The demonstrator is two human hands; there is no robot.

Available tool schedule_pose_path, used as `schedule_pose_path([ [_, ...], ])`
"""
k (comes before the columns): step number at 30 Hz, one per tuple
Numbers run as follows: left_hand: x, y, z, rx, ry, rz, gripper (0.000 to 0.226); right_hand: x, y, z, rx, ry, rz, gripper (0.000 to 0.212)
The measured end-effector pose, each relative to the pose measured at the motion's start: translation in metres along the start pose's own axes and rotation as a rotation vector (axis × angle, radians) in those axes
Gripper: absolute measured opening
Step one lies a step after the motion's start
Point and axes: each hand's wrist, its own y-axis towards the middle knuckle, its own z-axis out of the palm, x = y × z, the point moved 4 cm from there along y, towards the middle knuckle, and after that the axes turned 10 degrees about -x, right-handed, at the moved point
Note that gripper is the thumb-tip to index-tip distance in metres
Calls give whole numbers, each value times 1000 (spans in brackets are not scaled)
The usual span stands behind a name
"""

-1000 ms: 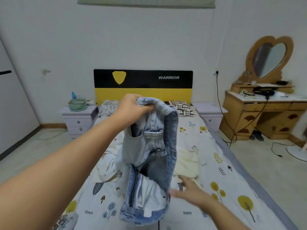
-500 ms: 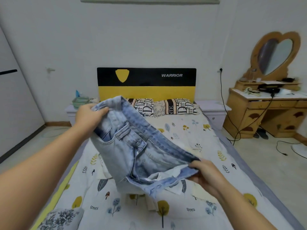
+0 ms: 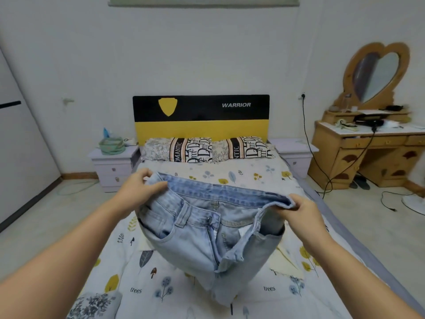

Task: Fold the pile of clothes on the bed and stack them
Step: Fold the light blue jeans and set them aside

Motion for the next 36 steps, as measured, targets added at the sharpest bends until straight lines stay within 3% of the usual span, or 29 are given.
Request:
schedule_pose_path([
  [2,-8,-1,2,47,23,77,34,8,3,-10,-36,-69,-79,17],
  [5,-24,4,-2,-28,3,170,34,30,6,-29,-63,-7,-116,6],
  [7,-39,10,-11,-114,-43,205,32,48,4,-45,-112,105,-138,25],
  [10,-64,20,-28,-186,-119,235,29,76,3,-73,-197,148,-249,32],
  [15,-116,30,-53,-88,-303,292,26,123,-2,-112,-268,153,-363,19],
  [17,-138,34,-62,-100,-343,323,29,145,-8,-130,-273,202,-389,24],
  [24,-215,35,-69,-77,-538,459,34,200,-28,-187,-390,362,-381,12],
  [27,-231,36,-49,-37,-539,503,25,197,-36,-199,-428,377,-363,12],
  [31,-222,36,5,144,-547,494,21,157,-39,-208,-446,387,-252,18],
  [36,-201,26,83,237,-476,507,32,88,-37,-214,-521,323,-88,18],
])
